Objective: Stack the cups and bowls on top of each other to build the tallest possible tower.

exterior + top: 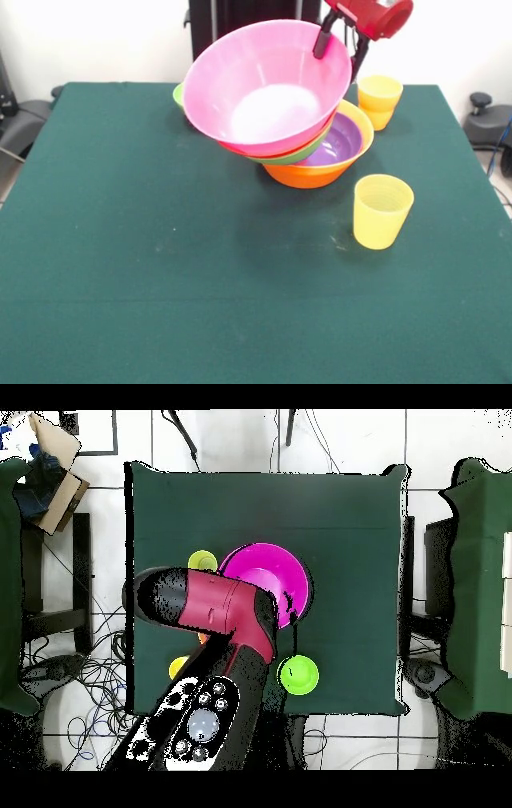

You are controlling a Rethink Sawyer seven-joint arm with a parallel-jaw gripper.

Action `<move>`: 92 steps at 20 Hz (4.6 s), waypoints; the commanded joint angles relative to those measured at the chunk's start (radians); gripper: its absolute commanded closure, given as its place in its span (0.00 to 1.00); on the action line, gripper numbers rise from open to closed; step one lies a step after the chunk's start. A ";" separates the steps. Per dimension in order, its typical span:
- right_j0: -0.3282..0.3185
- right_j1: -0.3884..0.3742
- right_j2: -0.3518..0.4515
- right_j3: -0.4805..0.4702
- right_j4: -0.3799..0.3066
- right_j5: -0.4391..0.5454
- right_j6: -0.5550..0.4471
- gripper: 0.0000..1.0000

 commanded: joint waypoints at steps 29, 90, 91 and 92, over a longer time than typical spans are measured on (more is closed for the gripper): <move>-0.039 0.053 0.143 0.078 -0.017 -0.090 0.066 1.00; -0.211 -0.106 0.329 0.375 0.078 0.021 0.015 1.00; -0.210 -0.111 0.330 0.378 0.080 0.021 0.017 1.00; -0.208 -0.124 0.331 0.390 0.083 0.019 0.014 1.00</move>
